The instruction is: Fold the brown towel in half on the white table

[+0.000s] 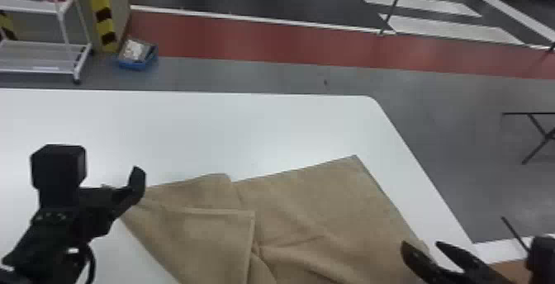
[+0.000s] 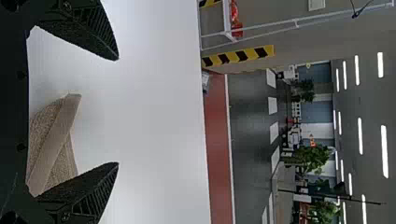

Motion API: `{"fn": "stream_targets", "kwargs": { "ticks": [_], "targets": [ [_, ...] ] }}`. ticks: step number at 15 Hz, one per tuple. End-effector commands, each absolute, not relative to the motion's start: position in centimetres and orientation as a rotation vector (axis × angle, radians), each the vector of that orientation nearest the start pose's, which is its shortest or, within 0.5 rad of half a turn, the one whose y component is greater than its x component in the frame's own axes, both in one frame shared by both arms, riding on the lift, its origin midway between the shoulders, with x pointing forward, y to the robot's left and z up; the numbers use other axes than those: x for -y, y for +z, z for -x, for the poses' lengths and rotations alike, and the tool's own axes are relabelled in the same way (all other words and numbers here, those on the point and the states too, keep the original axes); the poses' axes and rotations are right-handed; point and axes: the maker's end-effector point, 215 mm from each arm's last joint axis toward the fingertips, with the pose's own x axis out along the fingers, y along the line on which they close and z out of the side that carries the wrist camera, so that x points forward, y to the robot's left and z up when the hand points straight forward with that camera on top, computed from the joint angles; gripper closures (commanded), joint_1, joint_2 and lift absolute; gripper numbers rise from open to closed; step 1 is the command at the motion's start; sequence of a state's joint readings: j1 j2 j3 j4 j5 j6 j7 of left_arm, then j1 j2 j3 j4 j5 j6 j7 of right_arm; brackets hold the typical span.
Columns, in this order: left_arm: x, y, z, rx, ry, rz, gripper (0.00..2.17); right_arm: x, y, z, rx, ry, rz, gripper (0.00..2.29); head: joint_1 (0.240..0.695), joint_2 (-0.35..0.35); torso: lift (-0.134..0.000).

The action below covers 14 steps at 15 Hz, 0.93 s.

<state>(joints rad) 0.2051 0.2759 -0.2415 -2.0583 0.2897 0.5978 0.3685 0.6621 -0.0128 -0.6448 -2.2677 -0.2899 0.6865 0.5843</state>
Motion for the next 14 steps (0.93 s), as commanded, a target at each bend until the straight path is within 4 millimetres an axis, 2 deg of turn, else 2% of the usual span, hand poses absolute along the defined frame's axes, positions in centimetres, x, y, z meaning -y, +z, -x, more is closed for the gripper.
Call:
{"fn": "stream_targets", "kwargs": {
  "ticks": [1, 4, 7, 11, 14],
  "targets": [
    [-18.0, -39.1, -50.1, -0.386, -0.028, -0.076, 0.22, 42.3, -38.7, -32.9, -0.41, 0.025, -0.175, 0.12, 0.695, -0.281, -0.123],
    [-17.6, -40.3, -49.6, -0.428, -0.038, -0.093, 0.27, 43.6, -37.2, -35.2, -0.351, -0.006, -0.146, 0.12, 0.695, -0.32, -0.123],
    [-17.9, -41.6, -48.9, -0.472, -0.032, -0.132, 0.34, 43.8, -37.7, -36.5, -0.351, -0.009, -0.143, 0.12, 0.695, -0.335, -0.123],
    [-18.8, -42.6, -49.4, -0.513, -0.005, -0.157, 0.34, 43.8, -39.5, -36.0, -0.378, -0.015, -0.166, 0.12, 0.695, -0.325, -0.123],
    [-19.0, -43.9, -49.9, -0.54, 0.004, -0.15, 0.34, 44.0, -39.6, -35.3, -0.378, -0.017, -0.161, 0.12, 0.695, -0.32, -0.123]
  ]
}}
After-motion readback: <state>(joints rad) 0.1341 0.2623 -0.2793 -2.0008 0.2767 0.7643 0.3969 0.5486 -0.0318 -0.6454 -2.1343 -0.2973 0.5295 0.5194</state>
